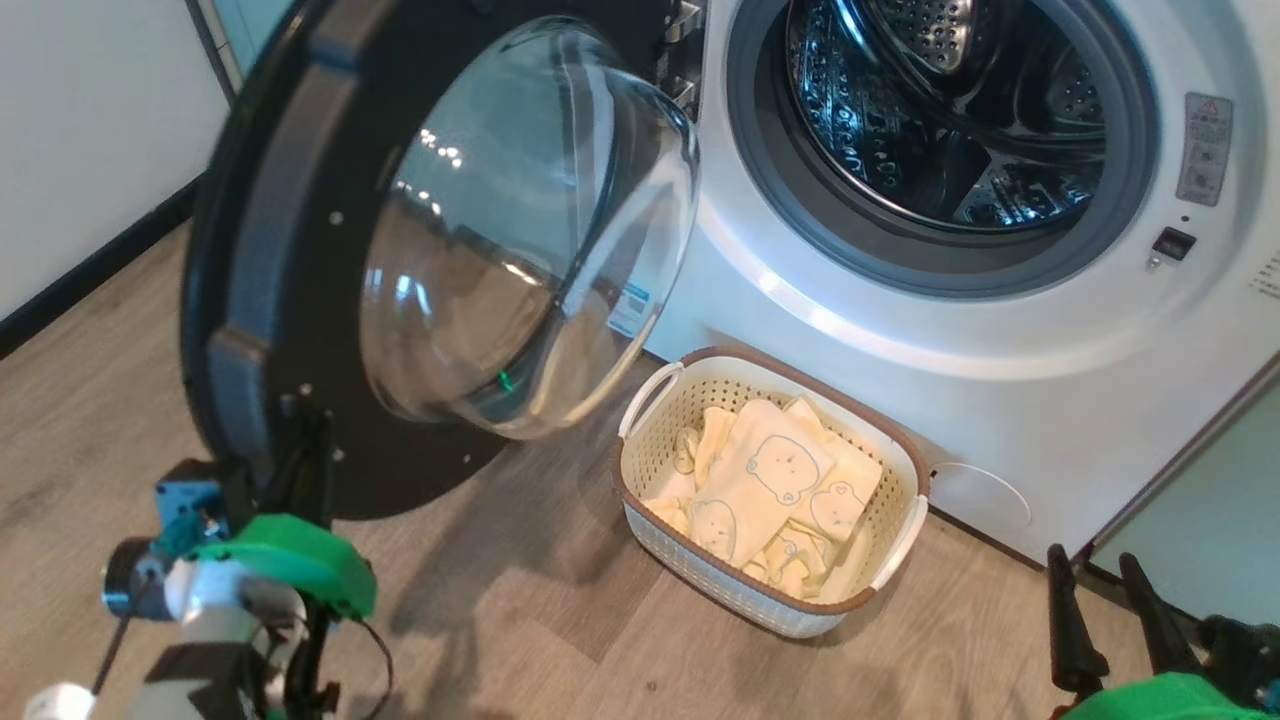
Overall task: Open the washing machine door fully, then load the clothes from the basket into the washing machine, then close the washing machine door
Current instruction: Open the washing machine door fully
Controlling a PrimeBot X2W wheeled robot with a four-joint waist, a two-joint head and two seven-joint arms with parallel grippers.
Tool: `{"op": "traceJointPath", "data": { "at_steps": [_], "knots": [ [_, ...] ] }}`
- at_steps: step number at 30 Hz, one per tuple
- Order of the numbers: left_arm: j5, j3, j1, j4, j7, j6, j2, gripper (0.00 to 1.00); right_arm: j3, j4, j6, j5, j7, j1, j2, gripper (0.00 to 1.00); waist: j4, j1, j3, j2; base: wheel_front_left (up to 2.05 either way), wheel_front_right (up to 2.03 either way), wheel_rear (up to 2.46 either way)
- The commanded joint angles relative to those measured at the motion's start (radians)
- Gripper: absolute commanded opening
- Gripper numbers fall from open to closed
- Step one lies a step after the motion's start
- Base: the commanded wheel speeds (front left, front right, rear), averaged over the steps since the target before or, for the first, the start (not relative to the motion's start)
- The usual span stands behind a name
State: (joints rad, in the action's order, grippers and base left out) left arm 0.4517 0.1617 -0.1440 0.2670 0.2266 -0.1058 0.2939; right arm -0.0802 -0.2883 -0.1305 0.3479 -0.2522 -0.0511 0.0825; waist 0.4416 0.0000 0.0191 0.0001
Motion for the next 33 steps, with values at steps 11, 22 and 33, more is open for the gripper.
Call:
{"op": "traceJointPath", "data": {
  "at_steps": [11, 22, 33],
  "knots": [
    [0.006, -0.156, -0.153, 0.106, 0.034, 0.005, 0.031, 0.00, -0.034, 0.025, 0.000, 0.010, -0.010, 0.074, 0.032, 1.00, -0.027, 0.0000, 0.025, -0.0001, 0.00, 0.00, 0.00],
    [-0.039, -0.282, -0.210, 0.200, 0.035, 0.033, 0.040, 0.00, -0.037, 0.019, 0.000, 0.012, -0.010, 0.090, 0.030, 1.00, -0.061, 0.0000, 0.034, -0.0001, 0.00, 0.00, 0.00],
    [-0.081, -0.370, -0.288, 0.298, 0.035, 0.067, 0.037, 0.00, -0.042, 0.021, 0.000, 0.012, -0.010, 0.118, 0.036, 1.00, -0.089, 0.0000, 0.064, -0.0001, 0.00, 0.00, 0.00]
  ]
}}
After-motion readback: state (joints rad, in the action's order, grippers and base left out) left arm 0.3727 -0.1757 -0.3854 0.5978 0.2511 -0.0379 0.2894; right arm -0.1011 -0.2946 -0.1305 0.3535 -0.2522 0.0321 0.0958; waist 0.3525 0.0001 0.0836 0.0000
